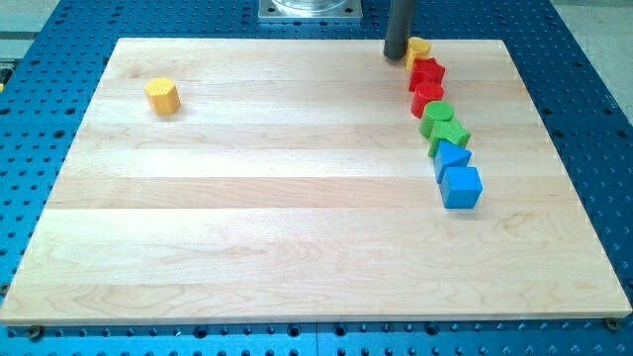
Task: Add the hexagon into the bottom side of the vertical line of blocks
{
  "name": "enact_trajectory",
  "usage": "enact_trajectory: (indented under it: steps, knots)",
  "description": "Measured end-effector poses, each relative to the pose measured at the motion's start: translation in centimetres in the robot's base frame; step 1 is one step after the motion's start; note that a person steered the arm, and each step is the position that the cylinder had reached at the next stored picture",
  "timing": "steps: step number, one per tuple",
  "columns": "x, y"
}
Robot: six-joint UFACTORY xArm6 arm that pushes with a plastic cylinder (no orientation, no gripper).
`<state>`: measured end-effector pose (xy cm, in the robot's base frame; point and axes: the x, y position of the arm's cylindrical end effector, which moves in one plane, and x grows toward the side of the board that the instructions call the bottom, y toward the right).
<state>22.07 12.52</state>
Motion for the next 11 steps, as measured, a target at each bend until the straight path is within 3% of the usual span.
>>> enact_trajectory:
  steps: [2,4,5,6,7,8,9,10,11]
  knots:
    - [0.2,-0.1]
    - [2.3,-14.3]
    - [-0.6,-21.6]
    - [1.4,-28.3]
    - [5.2,-30.4]
    - [5.6,-33.7]
    - [17.6,-30.3]
    - [22.8,-27.3]
    - [20.9,-30.8]
